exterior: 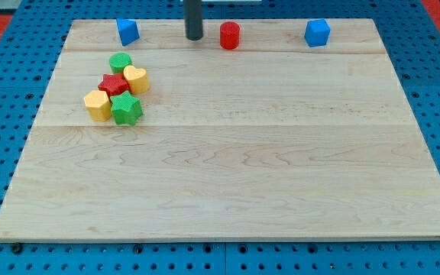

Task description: Move the arm below the red circle

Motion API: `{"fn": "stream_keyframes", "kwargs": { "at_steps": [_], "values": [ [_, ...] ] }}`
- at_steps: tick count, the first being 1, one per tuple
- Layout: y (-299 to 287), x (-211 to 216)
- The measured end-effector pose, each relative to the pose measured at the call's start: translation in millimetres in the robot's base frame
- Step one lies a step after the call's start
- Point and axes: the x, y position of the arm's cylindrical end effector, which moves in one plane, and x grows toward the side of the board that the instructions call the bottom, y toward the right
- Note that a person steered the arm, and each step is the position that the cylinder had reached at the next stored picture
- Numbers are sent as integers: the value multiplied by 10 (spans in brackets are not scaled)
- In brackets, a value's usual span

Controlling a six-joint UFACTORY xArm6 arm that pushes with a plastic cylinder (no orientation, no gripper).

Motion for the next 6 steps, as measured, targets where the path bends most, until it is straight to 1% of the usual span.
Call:
{"fn": "stream_keyframes", "kwargs": {
  "at_steps": [1,2,3,6],
  "values": [
    [-61,-24],
    [-2,381],
    [155,677],
    [242,715]
  ]
}}
